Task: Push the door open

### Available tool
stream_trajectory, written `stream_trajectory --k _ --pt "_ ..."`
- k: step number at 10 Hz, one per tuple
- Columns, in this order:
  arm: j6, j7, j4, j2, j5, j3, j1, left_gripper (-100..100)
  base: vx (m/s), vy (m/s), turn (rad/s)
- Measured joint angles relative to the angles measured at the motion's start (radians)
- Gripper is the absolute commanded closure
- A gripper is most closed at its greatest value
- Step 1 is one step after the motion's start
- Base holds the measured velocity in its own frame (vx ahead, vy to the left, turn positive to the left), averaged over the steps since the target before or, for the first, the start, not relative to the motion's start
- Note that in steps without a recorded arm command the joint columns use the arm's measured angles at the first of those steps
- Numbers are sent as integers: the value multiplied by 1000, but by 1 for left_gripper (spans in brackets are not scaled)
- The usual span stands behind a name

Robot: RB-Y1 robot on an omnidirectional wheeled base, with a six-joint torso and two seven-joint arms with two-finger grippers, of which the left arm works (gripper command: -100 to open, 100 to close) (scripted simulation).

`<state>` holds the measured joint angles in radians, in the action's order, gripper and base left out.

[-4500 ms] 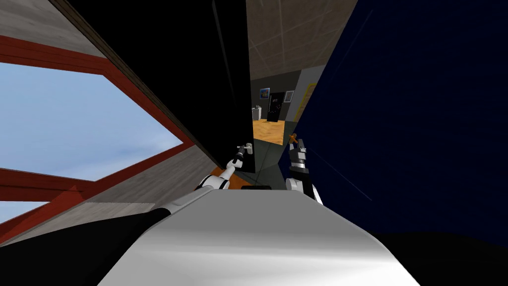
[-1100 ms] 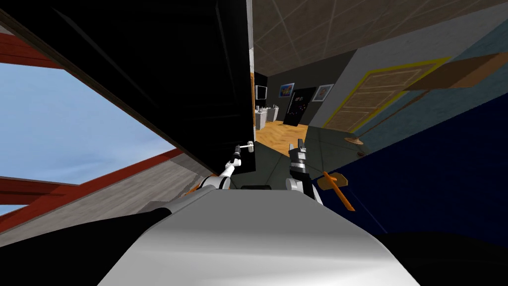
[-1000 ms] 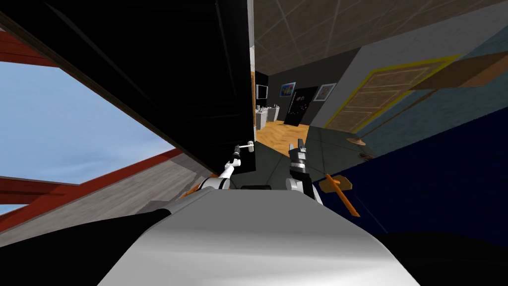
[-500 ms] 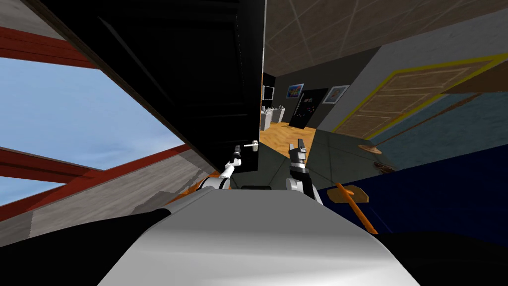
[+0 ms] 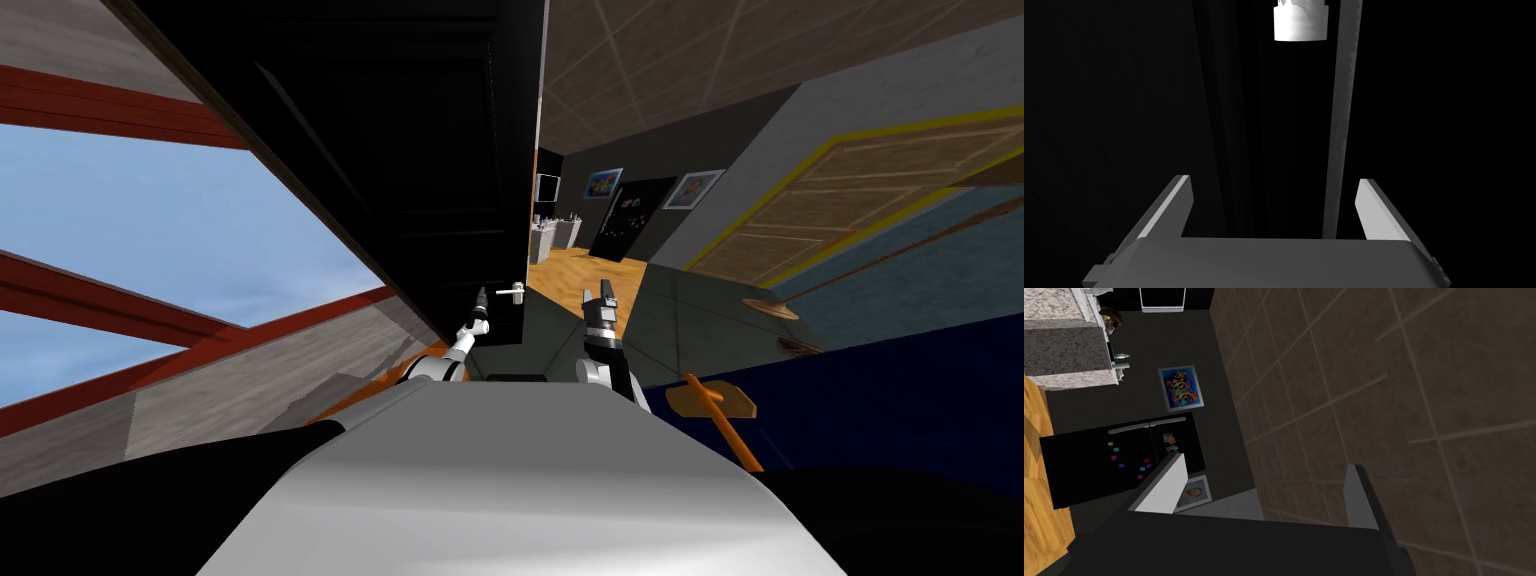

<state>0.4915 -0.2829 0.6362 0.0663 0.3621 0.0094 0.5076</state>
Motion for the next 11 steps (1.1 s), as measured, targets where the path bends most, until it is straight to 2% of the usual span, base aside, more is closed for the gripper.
stream_trajectory --k 2,3,4,6,7,8,10,11 --pt "3 -26 6 -4 42 -34 -2 -100 -19 -11 98" --pt "15 -40 -14 -9 64 -52 9 -100 -24 -15 64" --pt "19 -50 -14 -11 82 -67 9 -100 -20 -15 89" --pt "17 -76 5 -19 115 -93 -2 -100 -28 -23 90" --pt "30 -81 -24 -20 140 -118 14 -100 -27 -27 47" --pt "33 -89 -20 -23 153 -128 11 -100 -28 -31 72" --pt "23 -127 12 -37 194 -157 -4 -100 -41 -51 105" --pt "30 -136 -5 -42 219 -179 9 -100 -51 -61 90"
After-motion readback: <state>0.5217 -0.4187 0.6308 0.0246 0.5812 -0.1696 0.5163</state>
